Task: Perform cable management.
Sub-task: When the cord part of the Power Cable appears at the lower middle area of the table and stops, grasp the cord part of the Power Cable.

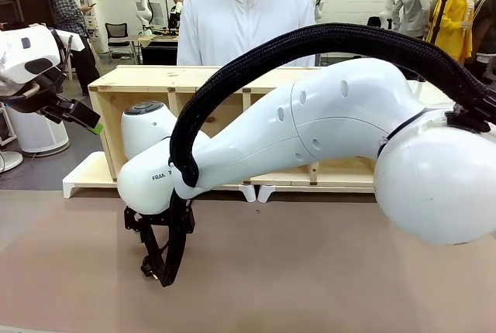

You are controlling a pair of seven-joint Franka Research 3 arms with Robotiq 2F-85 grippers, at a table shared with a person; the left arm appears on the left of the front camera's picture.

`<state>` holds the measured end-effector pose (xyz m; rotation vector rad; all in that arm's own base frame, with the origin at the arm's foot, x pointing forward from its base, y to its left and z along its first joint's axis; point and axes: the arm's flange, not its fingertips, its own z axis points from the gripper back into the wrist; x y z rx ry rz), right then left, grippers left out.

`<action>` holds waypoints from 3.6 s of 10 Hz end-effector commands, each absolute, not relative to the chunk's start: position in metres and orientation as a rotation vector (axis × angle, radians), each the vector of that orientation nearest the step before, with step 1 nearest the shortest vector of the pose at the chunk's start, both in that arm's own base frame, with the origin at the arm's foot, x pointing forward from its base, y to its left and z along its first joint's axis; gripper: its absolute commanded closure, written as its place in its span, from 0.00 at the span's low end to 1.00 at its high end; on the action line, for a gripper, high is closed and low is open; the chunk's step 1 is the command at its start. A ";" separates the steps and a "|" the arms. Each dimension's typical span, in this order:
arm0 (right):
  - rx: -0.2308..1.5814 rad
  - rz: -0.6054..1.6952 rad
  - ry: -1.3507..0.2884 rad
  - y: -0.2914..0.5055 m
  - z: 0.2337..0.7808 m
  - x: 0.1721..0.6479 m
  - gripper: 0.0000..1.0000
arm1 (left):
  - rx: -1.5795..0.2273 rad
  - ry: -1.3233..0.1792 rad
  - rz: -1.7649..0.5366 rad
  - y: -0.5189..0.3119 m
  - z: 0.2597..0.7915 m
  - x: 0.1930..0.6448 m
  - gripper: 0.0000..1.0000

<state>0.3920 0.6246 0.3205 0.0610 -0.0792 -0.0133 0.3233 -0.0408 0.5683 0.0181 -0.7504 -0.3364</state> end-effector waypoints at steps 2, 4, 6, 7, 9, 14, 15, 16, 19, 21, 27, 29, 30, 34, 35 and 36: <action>0.047 -0.068 -0.071 0.624 0.319 0.394 0.00 | 0.016 -0.751 -0.329 -0.040 0.568 0.323 0.00; 0.052 -0.077 -0.069 0.625 0.317 0.394 0.00 | 0.016 -0.751 -0.329 -0.040 0.568 0.323 0.00; 0.051 -0.086 -0.056 0.624 0.315 0.396 0.00 | 0.016 -0.751 -0.329 -0.040 0.568 0.323 0.00; 0.045 -0.086 -0.049 0.624 0.312 0.393 0.00 | 0.016 -0.751 -0.329 -0.040 0.568 0.323 0.00; 0.034 -0.069 -0.062 0.626 0.310 0.394 0.00 | 0.016 -0.751 -0.329 -0.040 0.568 0.323 0.00; -0.011 0.066 -0.027 0.631 0.313 0.381 0.00 | 0.016 -0.751 -0.329 -0.040 0.568 0.323 0.00; -0.034 0.120 -0.024 0.632 0.312 0.379 0.00 | 0.016 -0.751 -0.329 -0.040 0.568 0.323 0.00; -0.045 0.141 -0.028 0.632 0.312 0.378 0.00 | 0.016 -0.751 -0.329 -0.040 0.568 0.323 0.00; -0.085 0.158 -0.026 0.630 0.309 0.389 0.03 | 0.016 -0.751 -0.329 -0.040 0.568 0.323 0.00; -0.102 0.168 -0.018 0.630 0.308 0.391 0.14 | 0.016 -0.751 -0.329 -0.040 0.568 0.323 0.00; -0.085 0.129 0.003 0.632 0.307 0.393 0.61 | 0.016 -0.751 -0.329 -0.040 0.568 0.323 0.00; -0.069 0.113 0.013 0.634 0.307 0.392 0.61 | 0.016 -0.751 -0.329 -0.040 0.568 0.323 0.00; -0.060 0.115 0.013 0.635 0.307 0.391 0.61 | 0.016 -0.751 -0.329 -0.040 0.568 0.323 0.00; -0.102 0.136 0.021 0.635 0.305 0.394 0.61 | 0.016 -0.751 -0.329 -0.040 0.568 0.323 0.00; -0.129 0.164 0.023 0.635 0.304 0.395 0.78 | 0.016 -0.751 -0.329 -0.040 0.568 0.323 0.00; -0.136 0.153 0.033 0.635 0.305 0.395 0.80 | 0.016 -0.751 -0.329 -0.040 0.568 0.323 0.00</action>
